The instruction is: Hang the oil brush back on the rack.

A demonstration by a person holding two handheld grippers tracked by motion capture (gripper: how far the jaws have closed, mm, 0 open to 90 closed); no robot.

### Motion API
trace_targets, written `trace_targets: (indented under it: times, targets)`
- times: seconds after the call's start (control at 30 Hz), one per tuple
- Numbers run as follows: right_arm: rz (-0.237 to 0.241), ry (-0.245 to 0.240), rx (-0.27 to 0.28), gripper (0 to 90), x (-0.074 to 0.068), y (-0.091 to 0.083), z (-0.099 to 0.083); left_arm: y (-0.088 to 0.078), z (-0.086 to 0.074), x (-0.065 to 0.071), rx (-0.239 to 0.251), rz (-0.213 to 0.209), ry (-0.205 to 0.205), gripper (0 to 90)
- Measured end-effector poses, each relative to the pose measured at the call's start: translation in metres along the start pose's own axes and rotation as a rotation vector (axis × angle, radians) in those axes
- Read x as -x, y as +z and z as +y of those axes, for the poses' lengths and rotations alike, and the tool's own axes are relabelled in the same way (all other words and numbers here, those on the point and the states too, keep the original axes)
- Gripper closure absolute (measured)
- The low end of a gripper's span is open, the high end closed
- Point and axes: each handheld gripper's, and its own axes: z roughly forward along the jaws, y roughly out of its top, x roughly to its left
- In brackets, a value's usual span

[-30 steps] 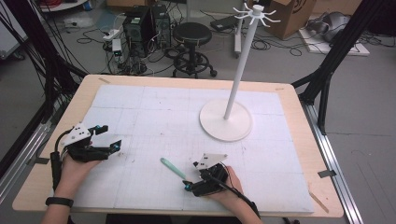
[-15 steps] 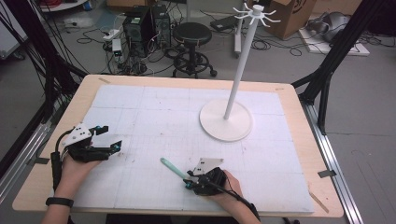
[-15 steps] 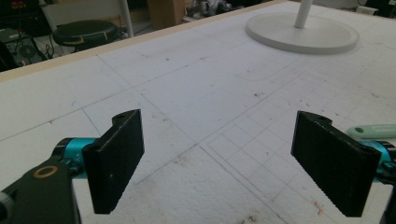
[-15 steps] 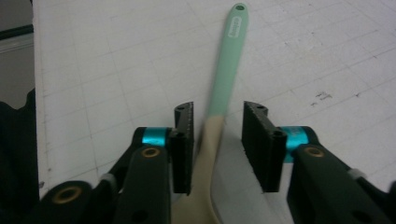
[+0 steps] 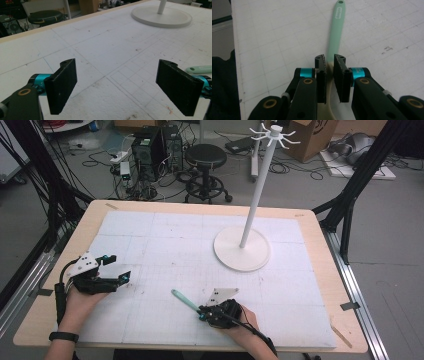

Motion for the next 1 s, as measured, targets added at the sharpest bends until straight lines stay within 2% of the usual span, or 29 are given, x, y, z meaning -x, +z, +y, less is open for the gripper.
trace_targets:
  times: [0.33,0.5,0.67,0.8,0.87,0.9,1.0]
  targets:
    - [-0.010,-0.013,-0.015,81.8,0.000,0.001,0.003,0.000,-0.001,0.000,-0.007,-0.001,0.004,17.8]
    - [-0.057,-0.008,-0.024,82.9,-0.007,0.001,0.004,0.000,-0.001,0.001,-0.010,0.001,0.004,17.8]
    - [-0.035,0.013,-0.030,83.3,-0.004,0.001,0.004,0.000,-0.001,0.001,-0.004,0.002,0.004,17.8]
    - [-0.027,0.003,-0.029,83.4,-0.002,0.000,0.005,0.000,-0.001,0.000,-0.007,0.001,0.001,17.8]
    - [-0.037,-0.002,-0.017,83.5,-0.001,-0.001,0.005,-0.001,-0.001,0.000,-0.006,0.001,0.000,17.8]
    - [-0.031,0.017,0.004,83.5,0.004,-0.005,0.005,-0.001,-0.001,0.000,-0.002,0.001,-0.002,17.8]
    - [-0.034,0.034,0.031,83.4,0.010,-0.011,0.005,-0.001,-0.001,0.000,-0.003,0.003,-0.003,17.8]
